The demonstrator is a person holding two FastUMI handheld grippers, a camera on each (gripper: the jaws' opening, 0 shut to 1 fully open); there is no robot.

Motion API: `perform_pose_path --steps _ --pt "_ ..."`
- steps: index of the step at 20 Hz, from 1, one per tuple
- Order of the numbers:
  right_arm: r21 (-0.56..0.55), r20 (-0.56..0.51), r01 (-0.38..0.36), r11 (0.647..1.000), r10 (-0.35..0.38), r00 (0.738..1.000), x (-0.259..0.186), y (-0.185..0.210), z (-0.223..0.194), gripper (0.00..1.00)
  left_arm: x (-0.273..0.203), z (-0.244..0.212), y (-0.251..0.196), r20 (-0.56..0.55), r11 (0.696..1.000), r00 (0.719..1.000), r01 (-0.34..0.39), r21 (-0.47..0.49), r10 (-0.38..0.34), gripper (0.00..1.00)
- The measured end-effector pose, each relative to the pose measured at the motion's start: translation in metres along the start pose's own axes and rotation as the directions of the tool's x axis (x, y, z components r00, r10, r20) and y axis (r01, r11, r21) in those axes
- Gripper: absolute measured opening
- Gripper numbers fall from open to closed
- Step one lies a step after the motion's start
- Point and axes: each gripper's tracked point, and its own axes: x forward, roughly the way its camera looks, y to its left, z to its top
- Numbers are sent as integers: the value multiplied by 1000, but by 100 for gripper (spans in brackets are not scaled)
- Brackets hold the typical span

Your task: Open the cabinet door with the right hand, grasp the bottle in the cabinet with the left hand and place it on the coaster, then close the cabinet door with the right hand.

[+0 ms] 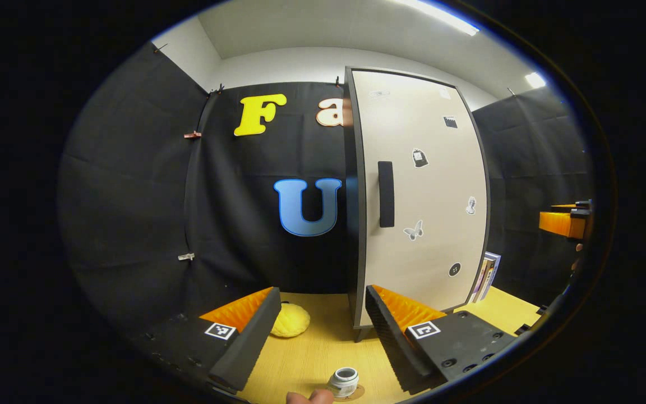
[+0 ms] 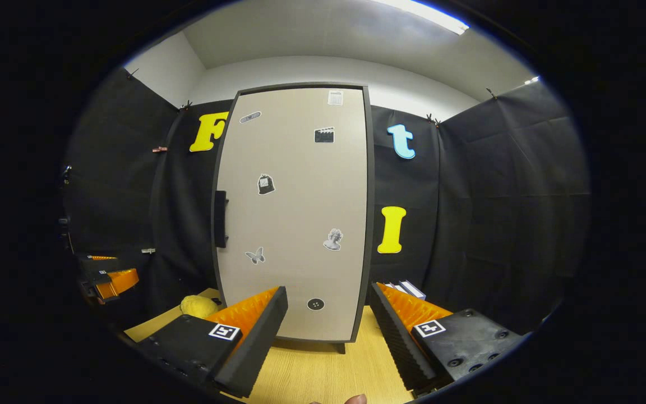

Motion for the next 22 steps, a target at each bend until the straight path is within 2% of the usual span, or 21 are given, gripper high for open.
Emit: perform_pose_path --steps 9,17,22 --pt "6 15 -25 1000 25 1000 -5 -3 3 96 -9 10 -5 12 1000 1000 -20 19 20 95" --pt "29 0 -69 997 69 998 2 -16 1 98 -20 12 -23 -2 997 998 -67 31 67 95" --pt "29 17 -48 998 47 999 -2 -36 1 98 -22 20 -42 13 996 997 -75 39 75 95"
